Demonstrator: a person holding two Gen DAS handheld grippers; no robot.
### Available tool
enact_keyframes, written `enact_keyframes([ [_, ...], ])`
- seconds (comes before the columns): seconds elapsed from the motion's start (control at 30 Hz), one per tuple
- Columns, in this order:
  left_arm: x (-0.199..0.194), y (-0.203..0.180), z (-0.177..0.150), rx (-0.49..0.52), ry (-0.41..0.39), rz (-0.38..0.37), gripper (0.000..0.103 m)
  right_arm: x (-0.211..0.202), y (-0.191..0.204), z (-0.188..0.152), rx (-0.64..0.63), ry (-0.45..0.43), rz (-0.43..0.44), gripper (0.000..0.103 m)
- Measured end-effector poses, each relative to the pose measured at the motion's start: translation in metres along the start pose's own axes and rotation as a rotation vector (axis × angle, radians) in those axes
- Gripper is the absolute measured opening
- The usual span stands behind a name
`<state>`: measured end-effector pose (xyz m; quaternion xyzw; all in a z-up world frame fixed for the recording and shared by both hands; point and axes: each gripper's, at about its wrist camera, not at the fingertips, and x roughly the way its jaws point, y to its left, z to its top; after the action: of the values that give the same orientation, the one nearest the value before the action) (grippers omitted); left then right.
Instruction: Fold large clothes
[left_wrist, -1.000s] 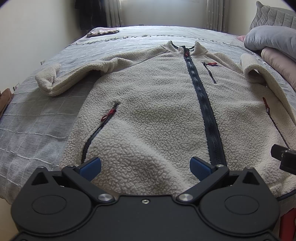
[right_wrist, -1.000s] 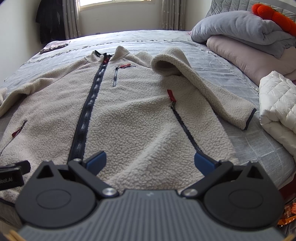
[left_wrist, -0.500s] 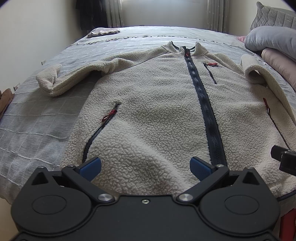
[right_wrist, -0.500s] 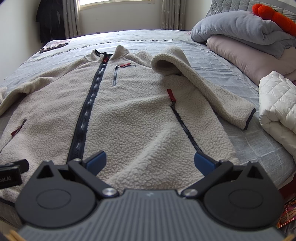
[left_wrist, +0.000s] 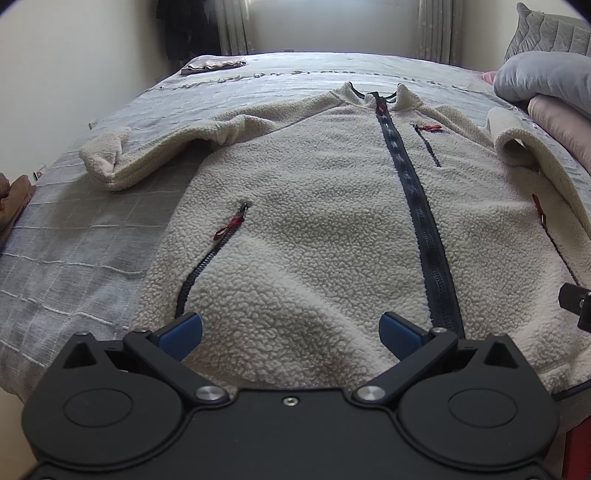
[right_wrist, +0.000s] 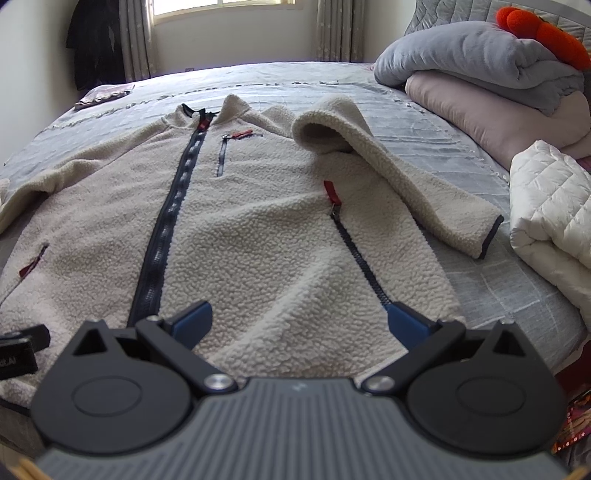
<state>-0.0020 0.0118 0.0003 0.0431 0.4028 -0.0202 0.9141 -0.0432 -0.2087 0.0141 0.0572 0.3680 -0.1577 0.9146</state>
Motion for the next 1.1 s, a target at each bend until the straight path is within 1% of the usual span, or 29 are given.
enact_keyframes([
  [0.13, -0.003, 0.007, 0.0, -0.024, 0.0, -0.006, 0.103, -0.002, 0.0, 0.0, -0.052, 0.019, -0.016, 0.103],
  [0.2, -0.003, 0.011, 0.001, -0.035, -0.002, -0.01, 0.103, -0.005, -0.005, 0.002, -0.046, 0.004, -0.008, 0.103],
  [0.23, -0.004, 0.014, 0.001, -0.043, -0.01, -0.015, 0.103, -0.007, -0.007, 0.005, -0.066, -0.009, -0.026, 0.103],
  [0.27, -0.003, 0.018, 0.001, -0.049, -0.017, -0.023, 0.103, -0.008, -0.011, 0.006, -0.067, -0.022, -0.021, 0.103],
  [0.33, -0.003, 0.026, 0.002, -0.052, -0.034, -0.055, 0.103, -0.012, -0.02, 0.011, -0.083, -0.047, -0.02, 0.103],
  [0.37, -0.002, 0.031, 0.003, -0.045, -0.036, -0.079, 0.103, -0.012, -0.025, 0.013, -0.074, -0.042, -0.009, 0.103],
  [0.4, 0.0, 0.035, 0.005, -0.033, -0.02, -0.101, 0.103, -0.011, -0.03, 0.017, -0.074, -0.032, -0.006, 0.103],
  [0.47, 0.005, 0.046, 0.011, -0.029, 0.019, -0.13, 0.103, -0.007, -0.045, 0.025, -0.051, -0.015, 0.026, 0.103],
  [0.57, 0.01, 0.068, 0.021, -0.017, 0.063, -0.172, 0.103, -0.003, -0.075, 0.038, 0.003, 0.042, 0.129, 0.103],
  [0.6, 0.011, 0.076, 0.024, -0.03, 0.072, -0.173, 0.103, -0.004, -0.086, 0.039, 0.034, 0.038, 0.169, 0.103],
  [0.67, 0.012, 0.097, 0.028, -0.059, 0.076, -0.189, 0.103, -0.007, -0.108, 0.041, 0.095, -0.001, 0.231, 0.103],
  [0.7, 0.014, 0.108, 0.028, -0.073, 0.078, -0.201, 0.103, -0.006, -0.119, 0.042, 0.127, 0.008, 0.243, 0.103],
  [0.77, 0.021, 0.13, 0.027, -0.132, 0.115, -0.225, 0.103, 0.001, -0.14, 0.042, 0.194, 0.032, 0.269, 0.103],
  [0.83, 0.032, 0.15, 0.022, -0.196, 0.149, -0.267, 0.103, 0.015, -0.161, 0.035, 0.282, 0.082, 0.312, 0.102],
  [0.9, 0.044, 0.167, 0.011, -0.257, 0.186, -0.307, 0.102, 0.03, -0.176, 0.025, 0.359, 0.149, 0.363, 0.098],
  [0.97, 0.057, 0.177, 0.001, -0.309, 0.233, -0.336, 0.101, 0.045, -0.182, 0.014, 0.422, 0.22, 0.428, 0.086],
  [1.0, 0.061, 0.181, -0.003, -0.328, 0.249, -0.357, 0.101, 0.052, -0.184, 0.009, 0.444, 0.256, 0.457, 0.082],
  [1.07, 0.065, 0.185, -0.008, -0.366, 0.271, -0.413, 0.095, 0.065, -0.182, 0.0, 0.488, 0.328, 0.536, 0.062],
  [1.1, 0.066, 0.186, -0.01, -0.371, 0.273, -0.434, 0.09, 0.069, -0.179, -0.003, 0.495, 0.351, 0.558, 0.057],
])
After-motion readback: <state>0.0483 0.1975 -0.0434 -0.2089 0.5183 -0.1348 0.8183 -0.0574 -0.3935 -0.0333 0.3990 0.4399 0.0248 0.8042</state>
